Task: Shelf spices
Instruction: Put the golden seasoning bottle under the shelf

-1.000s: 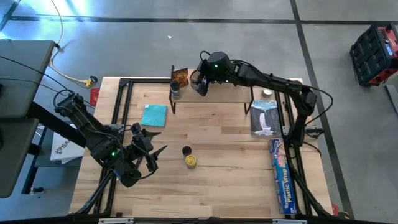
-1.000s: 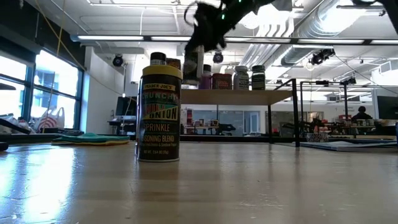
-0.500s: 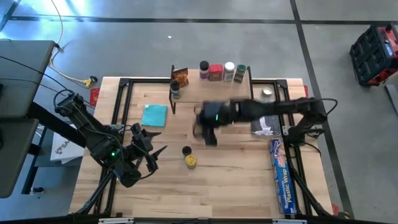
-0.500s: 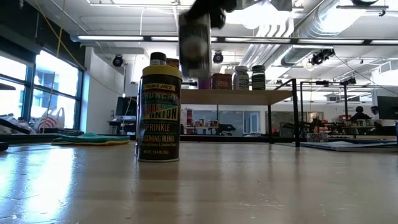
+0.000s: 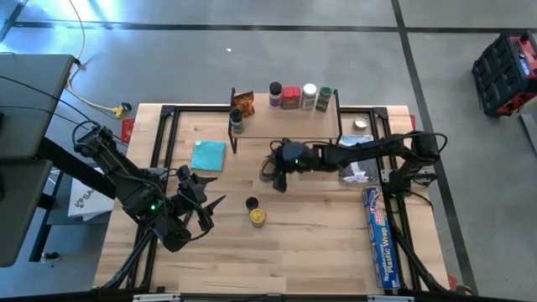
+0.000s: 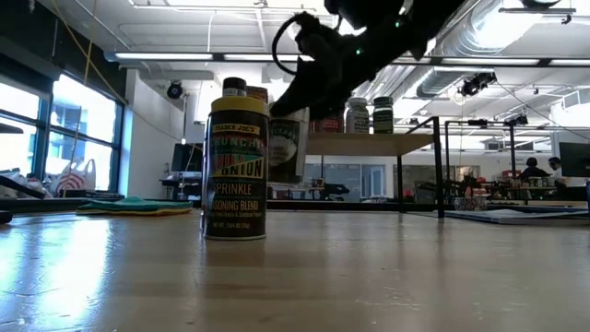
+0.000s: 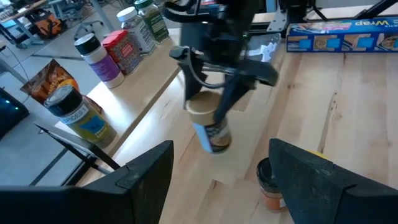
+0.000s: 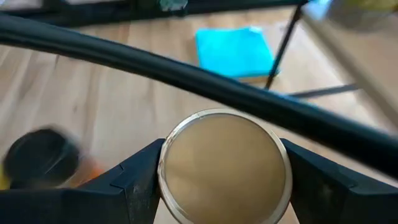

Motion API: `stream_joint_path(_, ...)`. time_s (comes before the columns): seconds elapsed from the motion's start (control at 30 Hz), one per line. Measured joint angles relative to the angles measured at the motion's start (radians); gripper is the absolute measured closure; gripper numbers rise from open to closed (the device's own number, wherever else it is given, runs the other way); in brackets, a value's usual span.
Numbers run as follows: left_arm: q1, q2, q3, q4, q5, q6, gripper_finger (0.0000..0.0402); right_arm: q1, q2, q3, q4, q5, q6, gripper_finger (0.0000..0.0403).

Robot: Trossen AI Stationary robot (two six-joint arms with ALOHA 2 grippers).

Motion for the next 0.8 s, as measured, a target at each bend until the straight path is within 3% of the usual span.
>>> stream_joint_path(0.2,0.005,0.000,0.000,0.001,0.002,-0.005,0.0142,-0.059,0.065,-0.017,0.118,-0.051,0.015,0.0130)
stream_joint_path(0.57,0.005,0.000,0.000,0.003,0.004,-0.006,0.0142,-0.071,0.124,-0.016,0.211,0.018,-0.004,0.0119)
stream_joint_path(0.8,0.005,0.000,0.000,0.002,0.010,-0.007,0.0142,-0.076,0.124,-0.016,0.232,-0.002,-0.048,0.0117)
